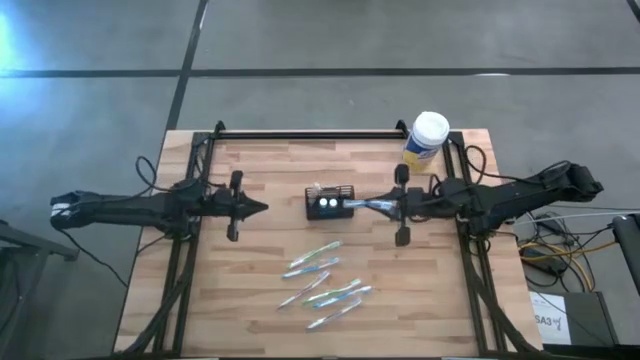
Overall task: Pick & Place toothbrushing station
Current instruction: Put the bottom right blue toothbrush in the wire organizer
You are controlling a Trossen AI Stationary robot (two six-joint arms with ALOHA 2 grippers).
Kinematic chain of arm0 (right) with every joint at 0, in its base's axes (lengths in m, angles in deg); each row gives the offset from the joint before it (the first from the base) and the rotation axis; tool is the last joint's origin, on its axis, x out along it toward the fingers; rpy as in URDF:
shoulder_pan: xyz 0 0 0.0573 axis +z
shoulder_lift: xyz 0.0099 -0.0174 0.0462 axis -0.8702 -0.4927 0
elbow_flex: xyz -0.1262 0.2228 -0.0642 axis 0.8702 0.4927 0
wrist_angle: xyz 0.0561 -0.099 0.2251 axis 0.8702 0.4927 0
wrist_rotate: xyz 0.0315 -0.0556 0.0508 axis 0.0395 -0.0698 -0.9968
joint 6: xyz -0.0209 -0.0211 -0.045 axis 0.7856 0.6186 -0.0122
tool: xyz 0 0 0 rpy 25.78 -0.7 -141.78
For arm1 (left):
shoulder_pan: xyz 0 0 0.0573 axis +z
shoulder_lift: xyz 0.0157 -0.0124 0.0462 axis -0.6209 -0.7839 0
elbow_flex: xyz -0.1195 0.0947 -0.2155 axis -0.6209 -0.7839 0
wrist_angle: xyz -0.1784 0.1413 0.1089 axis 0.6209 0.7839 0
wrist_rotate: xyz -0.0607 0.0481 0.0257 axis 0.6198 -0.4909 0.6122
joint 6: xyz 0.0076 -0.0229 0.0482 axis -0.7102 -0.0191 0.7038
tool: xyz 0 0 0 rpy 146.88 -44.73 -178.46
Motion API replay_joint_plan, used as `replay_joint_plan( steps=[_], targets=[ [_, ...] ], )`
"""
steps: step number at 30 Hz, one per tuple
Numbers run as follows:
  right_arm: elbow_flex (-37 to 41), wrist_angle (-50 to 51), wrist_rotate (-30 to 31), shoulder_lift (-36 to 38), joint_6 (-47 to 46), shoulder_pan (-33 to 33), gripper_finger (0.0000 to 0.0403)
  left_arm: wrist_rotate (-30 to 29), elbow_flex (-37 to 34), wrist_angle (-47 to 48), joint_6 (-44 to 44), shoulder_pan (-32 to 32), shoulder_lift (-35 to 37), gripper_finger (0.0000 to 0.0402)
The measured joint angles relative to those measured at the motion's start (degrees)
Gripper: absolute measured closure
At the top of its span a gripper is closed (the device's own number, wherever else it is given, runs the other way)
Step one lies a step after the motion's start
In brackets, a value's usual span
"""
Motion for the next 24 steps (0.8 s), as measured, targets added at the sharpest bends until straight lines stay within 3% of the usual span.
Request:
replay_joint_plan(
  steps=[3,10,24],
  targets=[
    [2.8,2.4,0.9,4.2,-2.9,-0.9,0.0380,0.0,-1.4,-4.9,-1.8,0.0,0.0,0.0390],
    [4.1,14.3,2.3,11.9,-8.4,-5.0,0.0379,-0.2,-2.1,-5.0,-0.8,0.0,-0.2,0.0393],
    [6.7,23.9,2.4,21.1,-14.3,-6.0,0.0379,-0.4,-2.2,2.3,-0.7,0.0,-0.4,0.0392]
  ],
)
